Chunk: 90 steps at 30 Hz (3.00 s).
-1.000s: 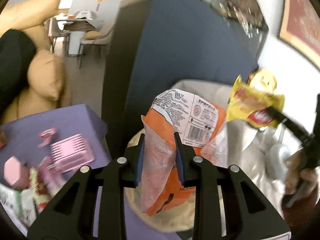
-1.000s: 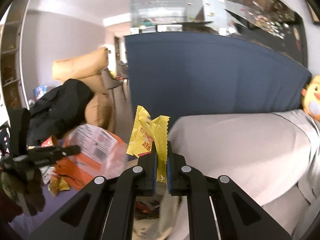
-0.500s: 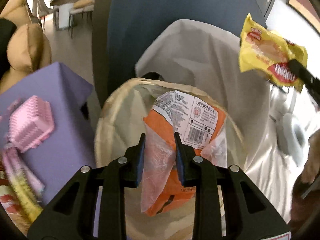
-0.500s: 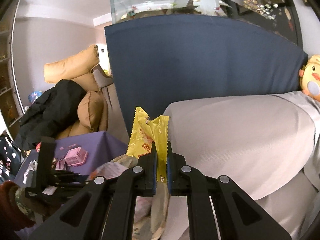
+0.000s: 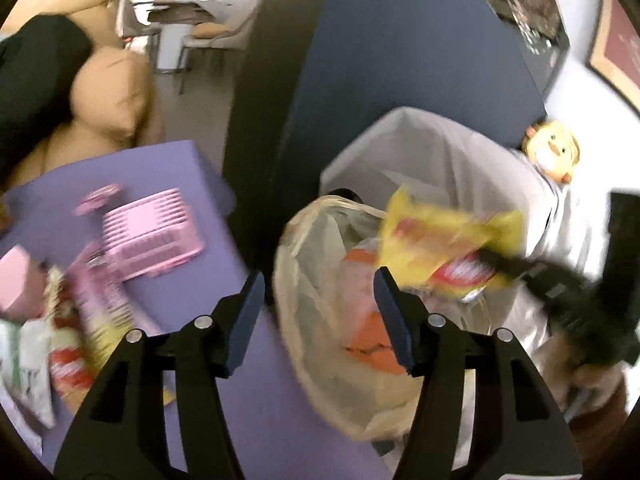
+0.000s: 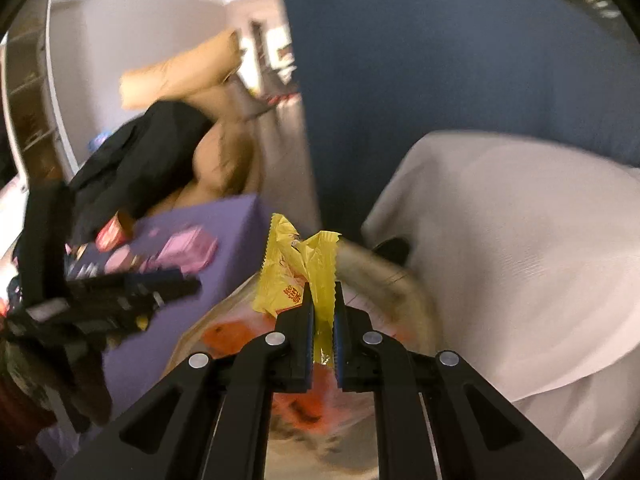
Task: Collect trash
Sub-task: 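Lower the yellow packet into the trash bag and open the right tool, then reach the left tool to the red paper cup and grasp it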
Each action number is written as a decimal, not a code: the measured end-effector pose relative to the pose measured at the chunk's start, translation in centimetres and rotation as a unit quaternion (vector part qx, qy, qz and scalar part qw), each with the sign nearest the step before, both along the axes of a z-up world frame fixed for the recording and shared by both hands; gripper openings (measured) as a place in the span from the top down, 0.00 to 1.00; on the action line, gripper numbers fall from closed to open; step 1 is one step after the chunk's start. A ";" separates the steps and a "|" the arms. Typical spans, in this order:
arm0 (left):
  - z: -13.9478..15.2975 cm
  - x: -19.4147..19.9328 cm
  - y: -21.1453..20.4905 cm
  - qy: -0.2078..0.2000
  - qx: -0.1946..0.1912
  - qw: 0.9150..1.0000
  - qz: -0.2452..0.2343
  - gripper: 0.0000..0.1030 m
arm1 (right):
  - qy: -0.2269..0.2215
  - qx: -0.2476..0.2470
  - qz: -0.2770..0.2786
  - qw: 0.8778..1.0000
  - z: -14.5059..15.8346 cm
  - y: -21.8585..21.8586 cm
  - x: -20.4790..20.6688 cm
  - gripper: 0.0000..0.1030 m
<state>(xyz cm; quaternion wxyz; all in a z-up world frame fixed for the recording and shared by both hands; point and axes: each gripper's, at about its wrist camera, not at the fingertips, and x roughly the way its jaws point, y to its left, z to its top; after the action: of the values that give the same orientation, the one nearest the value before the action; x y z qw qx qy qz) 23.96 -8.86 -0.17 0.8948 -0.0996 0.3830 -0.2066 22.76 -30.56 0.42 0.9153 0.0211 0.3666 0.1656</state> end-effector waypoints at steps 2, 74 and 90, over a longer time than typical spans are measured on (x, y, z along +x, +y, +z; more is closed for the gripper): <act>0.3 -0.7 1.4 0.006 -0.006 1.000 0.009 0.47 | 0.038 -0.005 0.023 0.999 -2.4 1.5 0.8 0.91; -2.8 8.9 33.5 -0.011 0.109 0.993 0.043 0.40 | 0.029 -0.046 0.101 0.993 -2.9 17.7 3.3 0.28; -4.7 10.2 34.3 0.026 0.131 0.982 0.131 0.47 | 0.065 -0.050 0.094 0.992 -4.4 19.5 5.0 0.28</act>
<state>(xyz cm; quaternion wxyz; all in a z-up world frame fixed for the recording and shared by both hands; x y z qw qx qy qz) 34.21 25.45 -4.89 0.9092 -0.0355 0.4135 -0.0332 27.75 -11.05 -3.95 0.8698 -0.0488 0.4334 0.2306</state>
